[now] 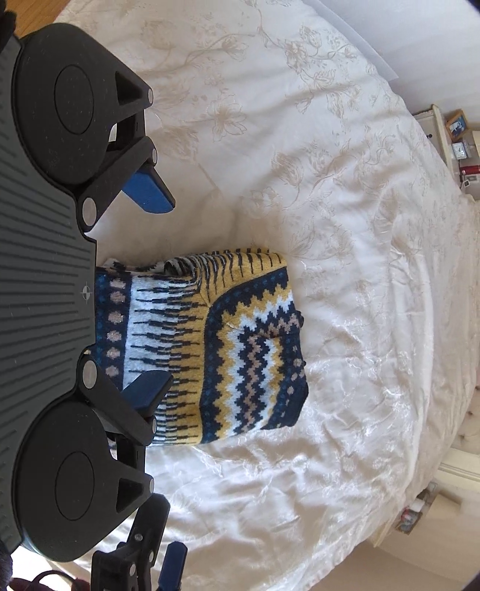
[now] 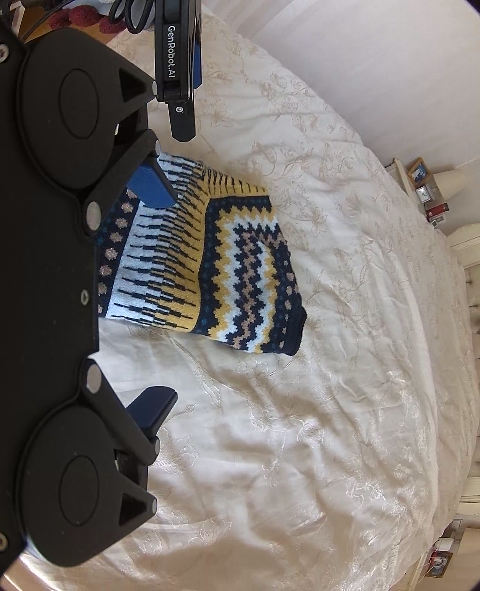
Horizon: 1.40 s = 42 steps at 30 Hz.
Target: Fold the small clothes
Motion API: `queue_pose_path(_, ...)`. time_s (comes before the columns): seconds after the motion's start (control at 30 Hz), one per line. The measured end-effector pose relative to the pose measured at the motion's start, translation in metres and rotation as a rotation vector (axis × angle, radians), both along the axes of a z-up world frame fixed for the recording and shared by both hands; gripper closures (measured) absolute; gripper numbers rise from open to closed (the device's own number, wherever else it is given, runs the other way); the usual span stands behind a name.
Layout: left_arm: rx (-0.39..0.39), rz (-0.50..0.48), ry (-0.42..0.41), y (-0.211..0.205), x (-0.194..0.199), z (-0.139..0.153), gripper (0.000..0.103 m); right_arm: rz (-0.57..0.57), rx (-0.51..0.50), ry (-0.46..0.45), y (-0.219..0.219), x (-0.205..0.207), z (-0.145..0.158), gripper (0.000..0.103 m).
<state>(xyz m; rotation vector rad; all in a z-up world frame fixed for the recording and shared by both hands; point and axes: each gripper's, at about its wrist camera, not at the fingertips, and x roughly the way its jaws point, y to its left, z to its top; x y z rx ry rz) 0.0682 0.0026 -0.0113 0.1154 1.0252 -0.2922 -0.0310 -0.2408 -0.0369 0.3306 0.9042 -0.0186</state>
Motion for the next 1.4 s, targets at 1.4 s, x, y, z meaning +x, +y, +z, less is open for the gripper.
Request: queue_pose_path(1.4, 0.077, 0.004, 0.005, -0.001, -0.064, 0.032, 0.017, -0.041, -0.068, -0.046, 0.018, -0.037, 0.041, 0.001)
